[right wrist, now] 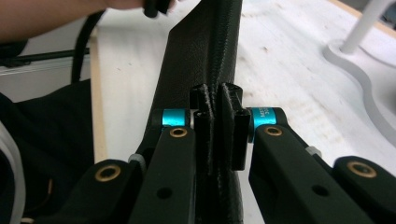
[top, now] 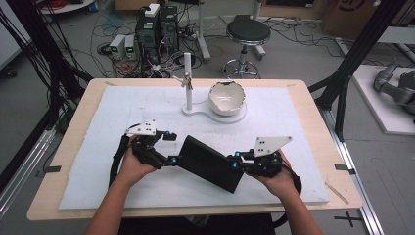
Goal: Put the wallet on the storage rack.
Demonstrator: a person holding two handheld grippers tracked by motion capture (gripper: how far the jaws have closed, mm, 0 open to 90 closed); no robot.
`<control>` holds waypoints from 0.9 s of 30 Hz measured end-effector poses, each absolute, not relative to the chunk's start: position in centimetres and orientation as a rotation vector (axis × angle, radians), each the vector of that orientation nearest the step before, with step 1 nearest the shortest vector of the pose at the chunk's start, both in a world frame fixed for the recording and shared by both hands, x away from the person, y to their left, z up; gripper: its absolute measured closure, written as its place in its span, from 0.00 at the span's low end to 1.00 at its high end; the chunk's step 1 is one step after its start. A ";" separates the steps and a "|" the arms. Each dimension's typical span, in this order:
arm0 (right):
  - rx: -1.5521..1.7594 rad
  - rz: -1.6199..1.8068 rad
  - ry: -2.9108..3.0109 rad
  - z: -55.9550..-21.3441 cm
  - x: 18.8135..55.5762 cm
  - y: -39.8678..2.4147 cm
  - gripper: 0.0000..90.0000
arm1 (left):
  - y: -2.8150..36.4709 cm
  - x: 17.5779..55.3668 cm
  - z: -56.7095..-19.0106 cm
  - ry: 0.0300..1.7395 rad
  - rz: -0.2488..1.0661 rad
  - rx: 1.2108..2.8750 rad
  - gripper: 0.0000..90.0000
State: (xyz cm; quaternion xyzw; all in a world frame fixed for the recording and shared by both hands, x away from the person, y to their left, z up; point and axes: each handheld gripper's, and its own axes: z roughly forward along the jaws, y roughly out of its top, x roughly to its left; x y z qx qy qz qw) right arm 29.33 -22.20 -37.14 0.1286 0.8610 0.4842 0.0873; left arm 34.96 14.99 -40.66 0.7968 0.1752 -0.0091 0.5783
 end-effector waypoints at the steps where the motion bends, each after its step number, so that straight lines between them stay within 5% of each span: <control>1: 0.365 1.450 2.564 -37.0 29.2 -22.0 0.95 | 14.6 35.0 -40.6 0.399 -0.036 1.869 0.06; 5: 0.309 1.458 2.573 -36.7 28.9 -21.4 0.95 | 13.6 35.0 -40.8 0.355 -0.119 1.888 0.15; 8: 0.317 1.442 2.581 -36.8 29.0 -21.2 0.95 | 13.2 34.9 -40.8 0.284 -0.195 1.913 0.50; 14: 0.376 1.481 2.560 -37.4 29.5 -21.9 0.94 | 13.6 34.8 -40.5 0.279 -0.243 1.890 0.81; 18: 0.428 1.512 2.515 -37.4 29.6 -22.3 0.87 | 13.2 34.2 -39.5 0.274 -0.198 1.905 0.84; 27: 0.734 1.417 2.384 -37.8 30.2 -25.4 0.49 | 12.9 34.3 -37.5 0.317 -0.121 1.965 0.84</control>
